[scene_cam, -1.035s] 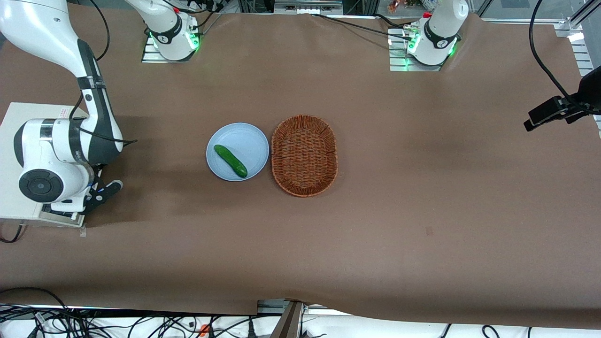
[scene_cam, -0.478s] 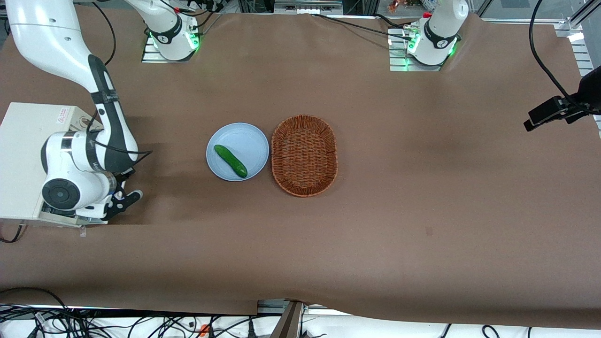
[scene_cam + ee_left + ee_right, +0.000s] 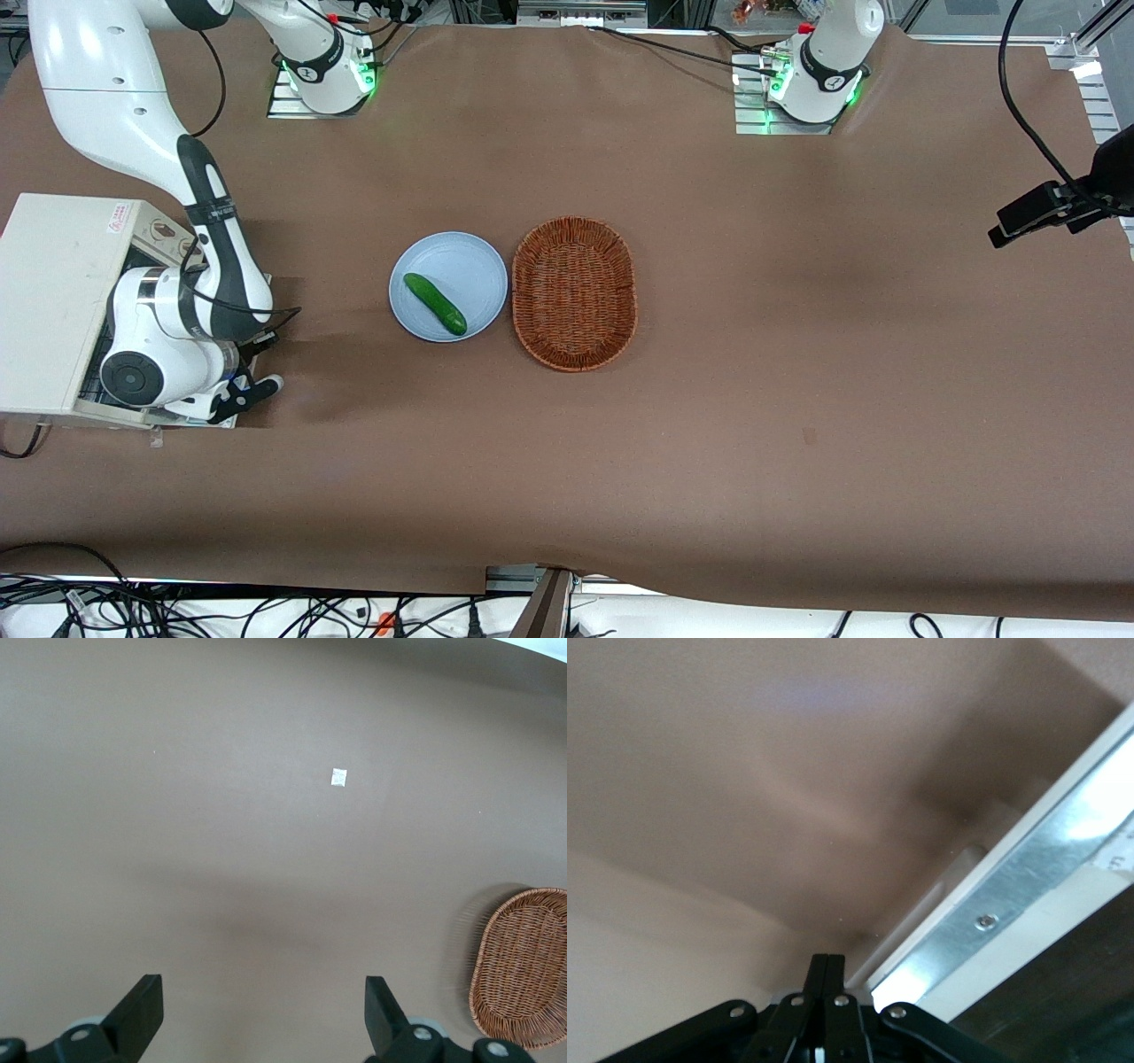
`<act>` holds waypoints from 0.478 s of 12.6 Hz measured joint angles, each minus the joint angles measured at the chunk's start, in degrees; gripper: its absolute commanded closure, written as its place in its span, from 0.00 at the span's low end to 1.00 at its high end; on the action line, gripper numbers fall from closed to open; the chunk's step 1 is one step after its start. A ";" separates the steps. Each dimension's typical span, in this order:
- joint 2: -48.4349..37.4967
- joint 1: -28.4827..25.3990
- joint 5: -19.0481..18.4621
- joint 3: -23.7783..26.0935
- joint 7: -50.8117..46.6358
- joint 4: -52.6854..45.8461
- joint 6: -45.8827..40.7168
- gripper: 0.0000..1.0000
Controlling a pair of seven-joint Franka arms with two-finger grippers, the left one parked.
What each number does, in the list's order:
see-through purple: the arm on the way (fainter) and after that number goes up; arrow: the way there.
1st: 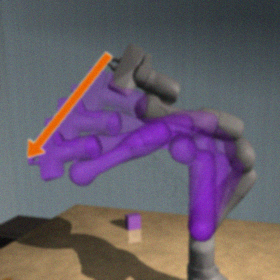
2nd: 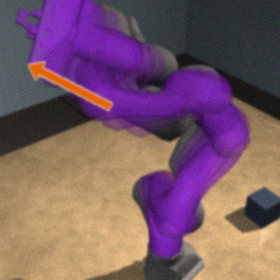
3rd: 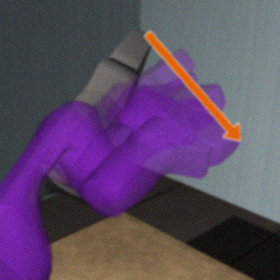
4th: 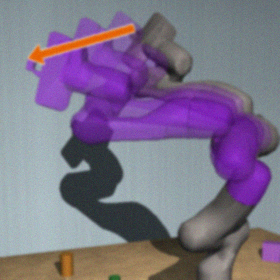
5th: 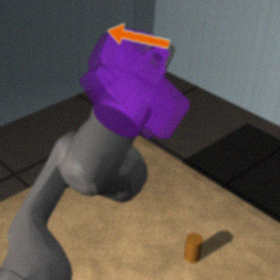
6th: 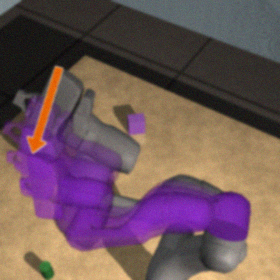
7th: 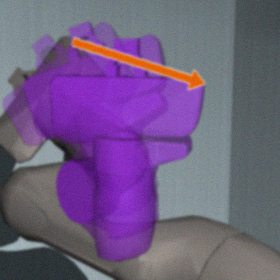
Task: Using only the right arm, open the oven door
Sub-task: 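Pull the door handle outward and down with the right gripper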
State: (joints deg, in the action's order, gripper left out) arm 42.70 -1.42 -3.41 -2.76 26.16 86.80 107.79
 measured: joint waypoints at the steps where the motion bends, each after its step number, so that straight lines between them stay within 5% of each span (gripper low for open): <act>1: 0.08 0.19 1.54 -0.30 -1.36 0.00 -0.12 1.00; 6: -0.05 0.17 5.73 -0.16 -8.57 -0.10 -1.35 1.00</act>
State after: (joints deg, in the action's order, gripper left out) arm 42.65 -1.25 2.32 -2.92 17.59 86.70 106.44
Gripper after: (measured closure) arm 0.991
